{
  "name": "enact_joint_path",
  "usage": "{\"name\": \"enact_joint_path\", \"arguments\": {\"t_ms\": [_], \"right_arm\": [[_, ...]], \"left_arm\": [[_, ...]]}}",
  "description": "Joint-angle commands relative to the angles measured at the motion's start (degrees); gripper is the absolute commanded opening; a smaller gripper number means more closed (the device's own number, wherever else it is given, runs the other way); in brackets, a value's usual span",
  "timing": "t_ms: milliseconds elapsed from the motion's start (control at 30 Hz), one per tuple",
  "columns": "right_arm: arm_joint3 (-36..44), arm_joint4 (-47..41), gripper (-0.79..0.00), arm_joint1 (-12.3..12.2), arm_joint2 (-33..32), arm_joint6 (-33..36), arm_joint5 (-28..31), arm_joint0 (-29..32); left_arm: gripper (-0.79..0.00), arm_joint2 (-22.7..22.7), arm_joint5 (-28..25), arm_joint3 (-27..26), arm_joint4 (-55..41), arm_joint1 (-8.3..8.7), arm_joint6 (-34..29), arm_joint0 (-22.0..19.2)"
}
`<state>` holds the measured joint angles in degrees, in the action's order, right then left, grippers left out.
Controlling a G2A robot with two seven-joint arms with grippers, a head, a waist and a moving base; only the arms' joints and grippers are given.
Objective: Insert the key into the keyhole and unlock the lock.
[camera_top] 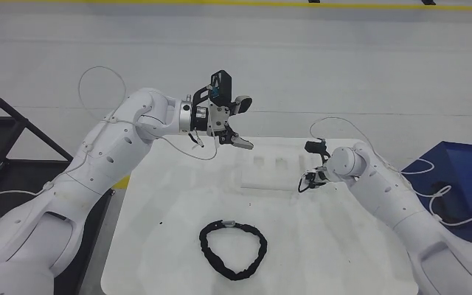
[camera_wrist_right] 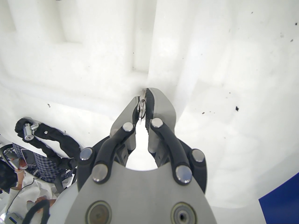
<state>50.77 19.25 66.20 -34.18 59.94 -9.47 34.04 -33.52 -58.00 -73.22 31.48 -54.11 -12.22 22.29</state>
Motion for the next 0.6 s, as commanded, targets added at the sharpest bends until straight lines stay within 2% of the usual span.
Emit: {"name": "enact_joint_path", "arguments": {"t_ms": [0,267,567], "right_arm": [[0.4,0.8,-0.785,0.0,-0.2,0.3,-0.8,-0.4],[6.1,3.2,-0.785,-1.4,-3.1,3.9,-2.8,-0.4],[19.0,1.5,-0.785,-5.6,-13.3,5.0,0.0,4.6]], "left_arm": [[0.000,0.0,0.0,0.0,0.0,0.00,0.0,0.0],[0.000,0.0,0.0,0.0,0.0,0.00,0.0,0.0],[0.000,0.0,0.0,0.0,0.0,0.00,0.0,0.0]]}}
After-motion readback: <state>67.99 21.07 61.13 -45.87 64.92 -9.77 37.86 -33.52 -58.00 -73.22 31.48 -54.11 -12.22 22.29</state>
